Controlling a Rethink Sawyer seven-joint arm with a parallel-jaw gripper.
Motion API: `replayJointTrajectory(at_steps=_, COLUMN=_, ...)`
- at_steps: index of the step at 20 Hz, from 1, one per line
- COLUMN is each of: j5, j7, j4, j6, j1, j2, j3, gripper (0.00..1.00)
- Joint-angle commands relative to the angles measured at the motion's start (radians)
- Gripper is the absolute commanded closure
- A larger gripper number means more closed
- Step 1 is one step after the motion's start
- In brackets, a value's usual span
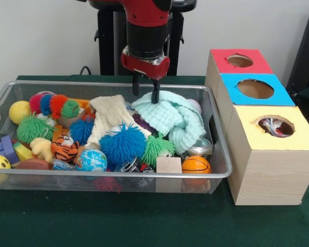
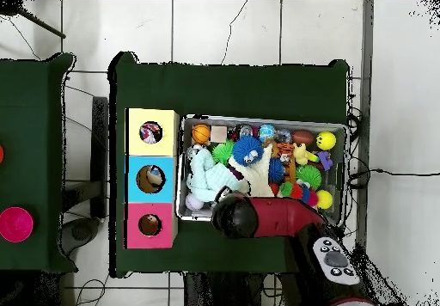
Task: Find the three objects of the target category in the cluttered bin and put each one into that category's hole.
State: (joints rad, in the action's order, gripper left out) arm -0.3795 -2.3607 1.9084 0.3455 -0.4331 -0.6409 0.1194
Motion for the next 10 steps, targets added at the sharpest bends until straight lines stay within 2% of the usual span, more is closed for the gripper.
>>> replayJointTrajectory(at_steps=1, j5=-0.063, j7=0.015, j4=0.077, j6=0.039, j1=-0.02, j2=0.076, j3=-0.023, gripper=0.0)
replayJointTrajectory(at_steps=7, j5=-0.093, j7=0.014, j4=0.049, j6=-0.035, j1=-0.039, j2=0.16, j3=-0.043, gripper=0.0)
replayJointTrajectory(at_steps=10, j5=-0.09, j7=0.0, j4=0.045, j6=-0.058, j1=-0.035, j2=0.178, j3=-0.043, gripper=0.0)
